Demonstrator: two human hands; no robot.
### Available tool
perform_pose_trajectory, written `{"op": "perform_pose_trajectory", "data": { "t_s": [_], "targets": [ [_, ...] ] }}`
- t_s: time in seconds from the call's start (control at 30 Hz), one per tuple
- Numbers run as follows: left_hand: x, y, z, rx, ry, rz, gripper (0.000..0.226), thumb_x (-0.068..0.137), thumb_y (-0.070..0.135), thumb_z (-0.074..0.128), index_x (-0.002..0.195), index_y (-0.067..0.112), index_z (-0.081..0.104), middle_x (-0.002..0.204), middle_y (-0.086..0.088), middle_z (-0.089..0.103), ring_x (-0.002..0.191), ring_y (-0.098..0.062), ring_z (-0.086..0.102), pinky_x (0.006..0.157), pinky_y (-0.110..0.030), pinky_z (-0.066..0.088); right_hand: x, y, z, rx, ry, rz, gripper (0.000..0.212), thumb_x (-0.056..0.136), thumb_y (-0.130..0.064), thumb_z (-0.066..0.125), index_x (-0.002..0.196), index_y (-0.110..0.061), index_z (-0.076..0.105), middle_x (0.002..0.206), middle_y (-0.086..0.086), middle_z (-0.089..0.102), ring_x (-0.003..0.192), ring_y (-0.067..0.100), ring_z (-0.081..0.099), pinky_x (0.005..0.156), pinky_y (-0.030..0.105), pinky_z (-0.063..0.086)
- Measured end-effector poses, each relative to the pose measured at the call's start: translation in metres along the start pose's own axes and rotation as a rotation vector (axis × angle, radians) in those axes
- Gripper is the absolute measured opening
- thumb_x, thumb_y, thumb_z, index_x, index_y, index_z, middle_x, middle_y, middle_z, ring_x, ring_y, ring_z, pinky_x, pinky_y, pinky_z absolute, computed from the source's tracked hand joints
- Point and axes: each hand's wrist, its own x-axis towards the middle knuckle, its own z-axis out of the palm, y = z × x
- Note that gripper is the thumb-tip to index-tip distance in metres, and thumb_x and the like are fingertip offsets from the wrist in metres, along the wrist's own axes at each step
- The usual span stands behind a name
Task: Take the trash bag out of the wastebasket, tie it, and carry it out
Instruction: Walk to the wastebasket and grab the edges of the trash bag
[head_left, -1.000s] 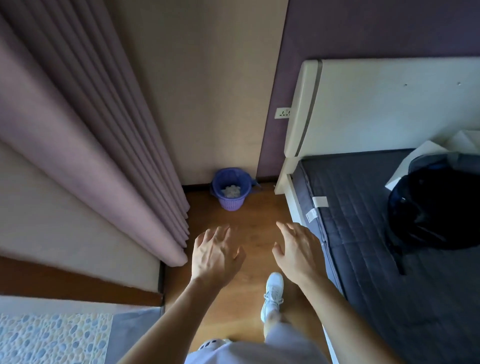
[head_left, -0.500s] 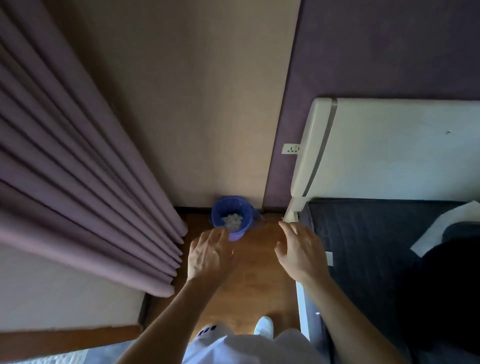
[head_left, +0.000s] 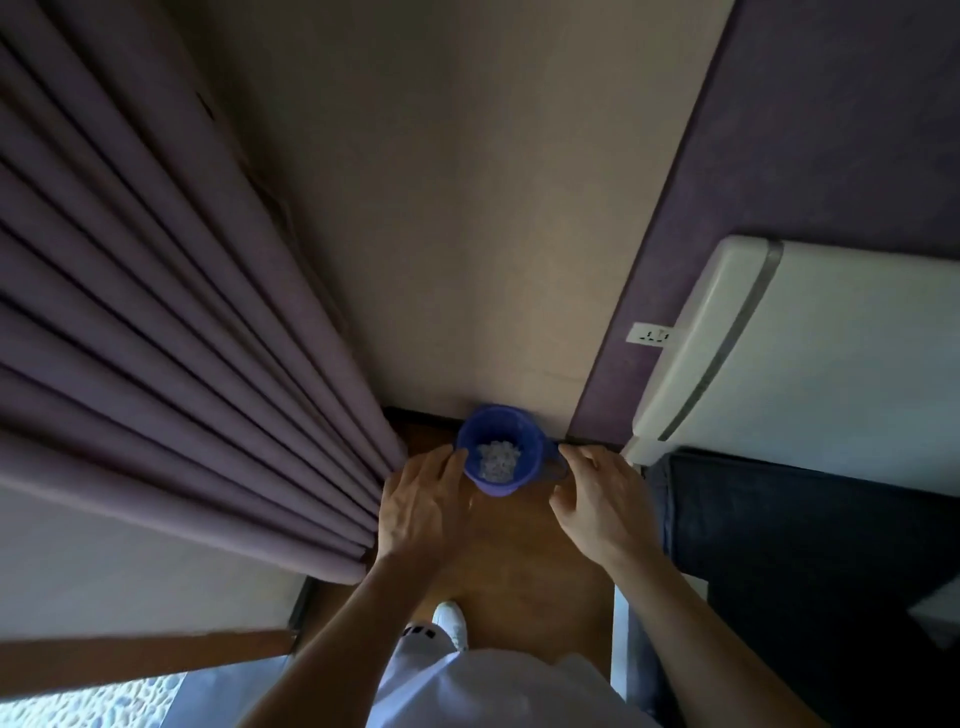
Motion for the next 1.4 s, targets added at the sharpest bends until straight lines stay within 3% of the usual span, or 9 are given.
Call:
{"op": "perform_pose_trajectory", "data": {
  "t_s": [0.17,0.37,0.6,0.77,0.93,1.07,1.27,1.4],
  "targets": [
    [0.028,-0.010,-0.007,0.026,0.041,-0.019,0.050,0.075,0.044,0.078,0.121,0.029,0.066,0.118,0.005,0.070,0.106,-0.020,0.067,0.085,-0.040,0.054,0.038,-0.013,-0.004,-0.037,0.010,-0.063,0.052,0.079,-0.037,0.063,0.127,-0.015,0.065,0.113,0.008,0.071,0.099,0.028,0.068,0.083,0.045,0.057],
    [0.056,-0.031,-0.004,0.024,0.103,0.030,0.049,0.075,0.044,0.078,0.119,0.026,0.067,0.115,0.003,0.072,0.104,-0.022,0.068,0.087,-0.041,0.054,0.064,-0.026,0.010,-0.052,0.011,-0.054,0.051,0.078,-0.036,0.071,0.124,-0.015,0.065,0.112,0.008,0.072,0.098,0.028,0.069,0.081,0.042,0.057],
    [0.077,-0.054,0.020,-0.037,0.114,0.111,0.045,0.075,0.036,0.076,0.115,0.017,0.070,0.114,-0.004,0.072,0.102,-0.027,0.069,0.085,-0.042,0.054,0.072,-0.032,0.033,-0.060,-0.015,-0.008,0.055,0.078,-0.035,0.073,0.129,-0.017,0.062,0.118,0.007,0.070,0.109,0.026,0.067,0.092,0.042,0.054],
    [0.087,-0.063,0.045,-0.052,0.167,0.197,0.045,0.077,0.041,0.058,0.111,0.015,0.070,0.109,-0.005,0.073,0.095,-0.028,0.070,0.080,-0.038,0.053,0.081,-0.024,0.051,-0.072,-0.074,-0.015,0.056,0.082,-0.040,0.060,0.135,-0.020,0.056,0.130,0.007,0.064,0.119,0.028,0.061,0.098,0.044,0.050],
    [0.093,-0.061,0.064,-0.067,0.206,0.214,0.043,0.076,0.042,0.053,0.112,0.019,0.058,0.102,-0.005,0.073,0.087,-0.028,0.069,0.076,-0.037,0.047,0.086,-0.009,0.065,-0.055,-0.126,-0.011,0.059,0.082,-0.037,0.064,0.138,-0.021,0.053,0.133,0.007,0.062,0.119,0.029,0.061,0.099,0.044,0.049],
    [0.093,-0.061,0.091,-0.052,0.104,0.140,0.053,0.076,0.047,0.051,0.115,0.014,0.069,0.111,-0.008,0.072,0.099,-0.030,0.069,0.087,-0.039,0.047,0.090,0.009,0.084,-0.036,-0.159,-0.027,0.058,0.081,-0.034,0.066,0.137,-0.022,0.052,0.134,0.003,0.062,0.117,0.026,0.061,0.099,0.041,0.049],
    [0.093,-0.048,0.138,-0.160,-0.136,-0.012,0.061,0.075,0.051,0.052,0.126,0.019,0.063,0.125,-0.005,0.067,0.114,-0.030,0.063,0.096,-0.046,0.048,0.094,0.043,0.134,0.021,-0.179,0.006,0.056,0.080,-0.030,0.071,0.133,-0.021,0.056,0.125,0.005,0.066,0.109,0.027,0.065,0.094,0.041,0.050],
    [0.098,-0.043,0.173,-0.150,-0.202,-0.050,0.060,0.077,0.051,0.050,0.126,0.019,0.062,0.126,-0.005,0.067,0.114,-0.031,0.063,0.095,-0.047,0.048,0.097,0.066,0.172,0.028,-0.215,0.001,0.055,0.080,-0.029,0.072,0.132,-0.018,0.058,0.126,0.007,0.066,0.111,0.029,0.064,0.094,0.041,0.050]
  ]
}}
